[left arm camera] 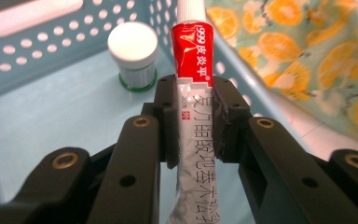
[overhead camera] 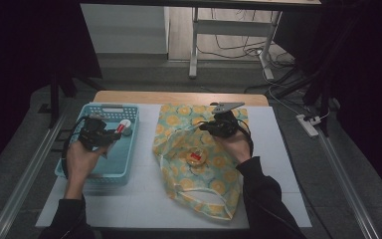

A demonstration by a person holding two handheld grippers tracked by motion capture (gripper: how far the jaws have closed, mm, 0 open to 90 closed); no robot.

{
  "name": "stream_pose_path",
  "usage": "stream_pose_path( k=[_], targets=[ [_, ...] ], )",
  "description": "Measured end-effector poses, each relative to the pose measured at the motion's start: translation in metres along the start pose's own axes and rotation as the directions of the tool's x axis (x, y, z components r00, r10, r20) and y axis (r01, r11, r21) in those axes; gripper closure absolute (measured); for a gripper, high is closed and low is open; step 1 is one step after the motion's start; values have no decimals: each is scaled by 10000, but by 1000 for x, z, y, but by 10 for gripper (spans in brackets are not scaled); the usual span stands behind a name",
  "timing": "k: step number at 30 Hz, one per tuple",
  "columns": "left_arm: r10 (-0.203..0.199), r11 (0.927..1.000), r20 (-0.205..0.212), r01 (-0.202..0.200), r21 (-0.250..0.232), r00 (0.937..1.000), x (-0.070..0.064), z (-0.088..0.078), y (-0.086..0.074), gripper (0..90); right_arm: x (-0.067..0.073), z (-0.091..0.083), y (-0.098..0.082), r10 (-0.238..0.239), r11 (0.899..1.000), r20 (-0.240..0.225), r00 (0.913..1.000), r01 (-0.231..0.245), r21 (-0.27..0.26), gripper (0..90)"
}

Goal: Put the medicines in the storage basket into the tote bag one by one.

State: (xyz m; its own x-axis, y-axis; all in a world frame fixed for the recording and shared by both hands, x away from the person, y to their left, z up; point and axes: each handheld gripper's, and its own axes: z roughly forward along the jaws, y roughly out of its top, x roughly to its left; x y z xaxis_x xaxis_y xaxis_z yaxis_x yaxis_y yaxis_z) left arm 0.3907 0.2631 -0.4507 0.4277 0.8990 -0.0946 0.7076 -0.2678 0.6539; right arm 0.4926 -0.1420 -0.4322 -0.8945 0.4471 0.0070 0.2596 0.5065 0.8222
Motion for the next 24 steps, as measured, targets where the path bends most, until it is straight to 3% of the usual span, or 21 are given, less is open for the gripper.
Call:
stream_pose_path(
  k=[14,24],
  targets=[
    [313,9992,836,-291,-273,9960,-28,-10,17,743,0,0,0,7,10000,19,10000,-7,-23,898],
    [933,9956,1662,-905,-244,9817,-58,-5,28,743,1,-2,1,-11,10000,4,10000,11,-78,898]
  ],
)
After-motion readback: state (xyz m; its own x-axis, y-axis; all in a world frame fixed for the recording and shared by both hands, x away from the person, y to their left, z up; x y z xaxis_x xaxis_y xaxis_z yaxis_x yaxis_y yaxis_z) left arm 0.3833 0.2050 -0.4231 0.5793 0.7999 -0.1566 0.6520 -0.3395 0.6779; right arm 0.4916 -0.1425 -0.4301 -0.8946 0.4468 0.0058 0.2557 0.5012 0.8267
